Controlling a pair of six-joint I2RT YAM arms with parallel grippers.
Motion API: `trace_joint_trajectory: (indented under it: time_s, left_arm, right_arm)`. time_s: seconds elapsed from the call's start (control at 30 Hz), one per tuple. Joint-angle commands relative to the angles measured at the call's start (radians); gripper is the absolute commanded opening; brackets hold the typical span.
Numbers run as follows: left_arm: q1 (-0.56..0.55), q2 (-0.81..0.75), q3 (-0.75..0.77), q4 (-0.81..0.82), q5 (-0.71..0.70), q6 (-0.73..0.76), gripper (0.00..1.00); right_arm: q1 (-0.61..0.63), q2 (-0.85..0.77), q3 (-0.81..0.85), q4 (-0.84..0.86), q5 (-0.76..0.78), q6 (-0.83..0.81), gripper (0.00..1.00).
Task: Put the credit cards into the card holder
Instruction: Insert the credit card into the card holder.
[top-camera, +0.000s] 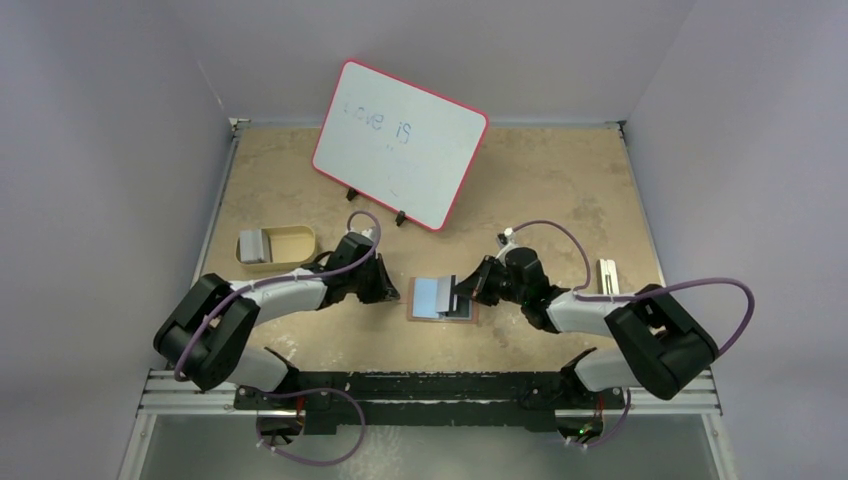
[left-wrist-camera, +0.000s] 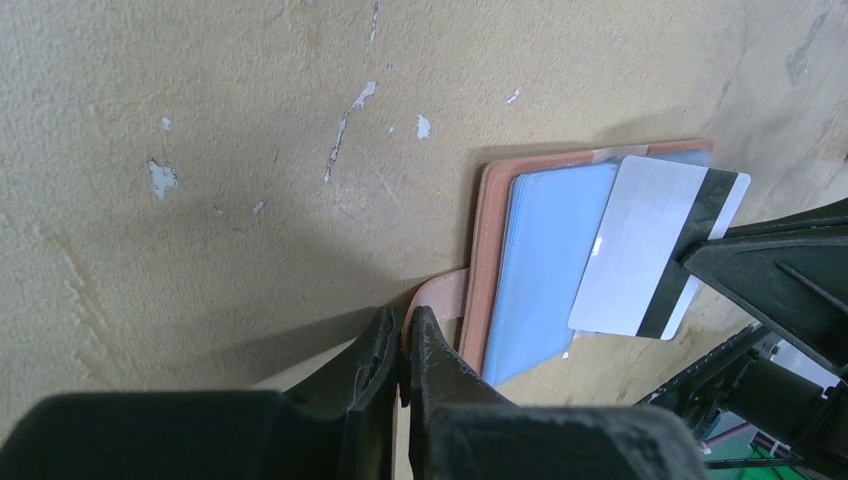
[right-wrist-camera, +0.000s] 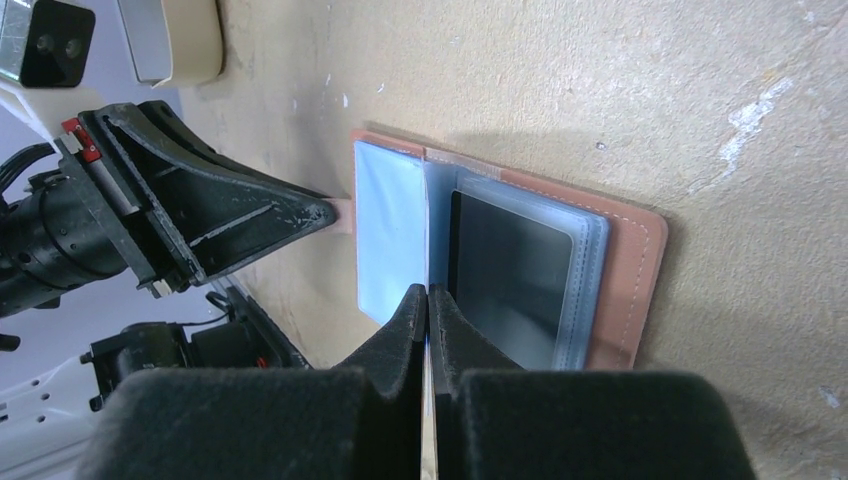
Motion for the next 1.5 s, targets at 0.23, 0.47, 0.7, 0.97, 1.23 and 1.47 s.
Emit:
trace_joint_trajectory:
  time_s: [0.23,0.47,0.7,0.97,1.23,1.47]
  left_arm:
    - [-0.01,-0.041,-0.012,-0.007,-0.034,-0.004,0.0]
    - [-0.012,-0.023,-0.01,0.01,-0.026,-0.005,0.0]
    - [-0.015,-0.006,-0.001,0.018,-0.016,-0.003,0.0]
    - [-0.016,0.005,0.008,0.021,-0.015,0.003,0.0]
    - [-0.019,0.003,0.01,0.024,-0.009,-0.002,0.0]
    - [-0.022,0.0,-0.002,0.033,-0.008,-0.01,0.0]
  right_arm:
    - [-0.004,0.016,-0.02,0.025,-0.006,-0.015,0.0]
    - [-0.004,0.073,-0.02,0.067,-0.057,-0.045,0.0]
    - [-0.004,0.136,-0.004,0.099,-0.083,-0.07,0.0]
    - [-0.004,0.181,0.023,0.11,-0.11,-0.1,0.0]
    - [-0.004,0.196,0.039,0.119,-0.115,-0.086,0.0]
    - [0.0,0.22,0.048,0.151,-0.109,-0.043,0.0]
